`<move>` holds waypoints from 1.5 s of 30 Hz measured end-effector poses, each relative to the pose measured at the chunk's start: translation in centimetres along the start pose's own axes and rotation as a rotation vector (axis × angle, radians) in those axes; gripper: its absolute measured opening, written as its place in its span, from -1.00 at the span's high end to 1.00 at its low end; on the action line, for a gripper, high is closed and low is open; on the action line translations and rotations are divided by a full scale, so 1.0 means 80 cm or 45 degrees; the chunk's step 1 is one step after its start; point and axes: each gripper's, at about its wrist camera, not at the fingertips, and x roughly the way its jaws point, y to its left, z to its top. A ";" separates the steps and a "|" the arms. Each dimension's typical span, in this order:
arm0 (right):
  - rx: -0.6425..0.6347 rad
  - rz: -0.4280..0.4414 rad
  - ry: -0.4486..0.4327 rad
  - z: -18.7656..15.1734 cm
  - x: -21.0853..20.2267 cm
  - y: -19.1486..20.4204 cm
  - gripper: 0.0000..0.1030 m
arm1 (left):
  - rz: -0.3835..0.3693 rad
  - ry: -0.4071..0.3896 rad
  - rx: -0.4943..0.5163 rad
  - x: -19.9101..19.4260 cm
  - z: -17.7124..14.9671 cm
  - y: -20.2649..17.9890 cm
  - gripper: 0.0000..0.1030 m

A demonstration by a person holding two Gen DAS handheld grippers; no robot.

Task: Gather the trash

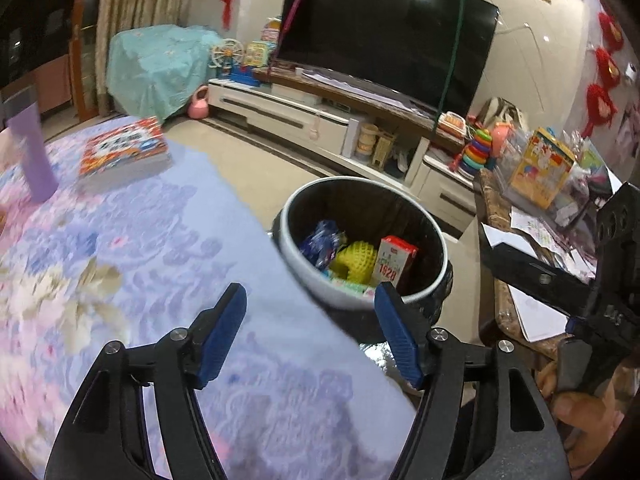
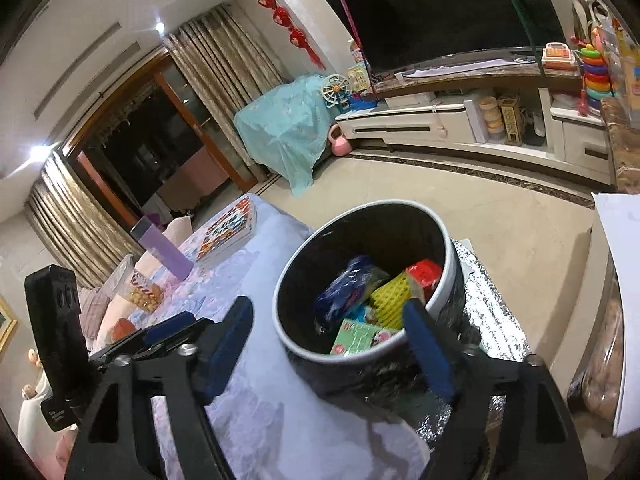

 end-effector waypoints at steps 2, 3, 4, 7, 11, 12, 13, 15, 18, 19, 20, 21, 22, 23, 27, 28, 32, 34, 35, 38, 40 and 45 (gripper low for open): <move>0.002 -0.009 -0.011 -0.008 -0.004 0.005 -1.00 | 0.015 -0.016 -0.030 -0.012 -0.011 0.009 -0.41; 0.003 -0.023 -0.024 -0.013 -0.008 0.009 -1.00 | 0.025 -0.029 -0.056 -0.021 -0.020 0.017 -0.43; 0.003 -0.034 -0.025 -0.016 -0.010 0.010 -1.00 | 0.028 -0.036 -0.070 -0.026 -0.023 0.022 -0.44; -0.007 -0.071 -0.023 -0.027 -0.013 0.019 -1.00 | 0.048 -0.067 -0.127 -0.045 -0.041 0.039 -0.47; -0.058 -0.134 -0.045 -0.045 -0.018 0.038 -1.00 | 0.080 -0.099 -0.170 -0.065 -0.066 0.058 -0.51; -0.073 -0.160 -0.051 -0.051 -0.018 0.043 -1.00 | 0.088 -0.106 -0.172 -0.069 -0.070 0.060 -0.53; -0.085 -0.174 -0.056 -0.057 -0.020 0.047 -1.00 | 0.096 -0.110 -0.176 -0.073 -0.075 0.062 -0.53; -0.114 -0.201 -0.074 -0.068 -0.021 0.055 -1.00 | 0.113 -0.137 -0.176 -0.084 -0.089 0.067 -0.55; -0.160 -0.206 -0.146 -0.087 -0.031 0.065 -1.00 | 0.134 -0.178 -0.181 -0.098 -0.107 0.073 -0.61; -0.176 -0.200 -0.182 -0.094 -0.037 0.069 -1.00 | 0.137 -0.186 -0.184 -0.100 -0.110 0.074 -0.62; -0.187 -0.223 -0.216 -0.100 -0.043 0.072 -1.00 | 0.140 -0.197 -0.187 -0.104 -0.115 0.075 -0.63; -0.201 -0.236 -0.237 -0.104 -0.048 0.075 -1.00 | 0.143 -0.207 -0.187 -0.107 -0.120 0.076 -0.63; -0.227 -0.241 -0.260 -0.108 -0.052 0.080 -1.00 | 0.150 -0.216 -0.183 -0.110 -0.125 0.076 -0.63; -0.251 -0.255 -0.271 -0.110 -0.054 0.084 -1.00 | 0.159 -0.223 -0.180 -0.113 -0.128 0.076 -0.64; -0.311 -0.255 -0.345 -0.115 -0.072 0.100 -1.00 | 0.190 -0.276 -0.169 -0.132 -0.134 0.075 -0.66; -0.315 -0.237 -0.368 -0.114 -0.078 0.102 -1.00 | 0.196 -0.297 -0.166 -0.138 -0.133 0.074 -0.66; -0.453 -0.242 -0.486 -0.104 -0.093 0.121 -1.00 | 0.257 -0.414 -0.131 -0.164 -0.131 0.069 -0.93; -0.516 -0.274 -0.503 -0.102 -0.097 0.133 -1.00 | 0.308 -0.470 -0.113 -0.174 -0.134 0.067 -0.98; -0.527 -0.278 -0.518 -0.104 -0.099 0.136 -1.00 | 0.328 -0.499 -0.098 -0.179 -0.138 0.064 -0.99; -0.526 -0.353 -0.617 -0.119 -0.105 0.142 -1.00 | 0.381 -0.539 -0.068 -0.183 -0.147 0.060 -0.99; -0.511 -0.405 -0.618 -0.127 -0.099 0.142 -1.00 | 0.401 -0.534 -0.058 -0.181 -0.152 0.059 -0.99; -0.444 -0.383 -0.542 -0.140 -0.085 0.129 -1.00 | 0.462 -0.529 -0.037 -0.178 -0.169 0.053 -0.99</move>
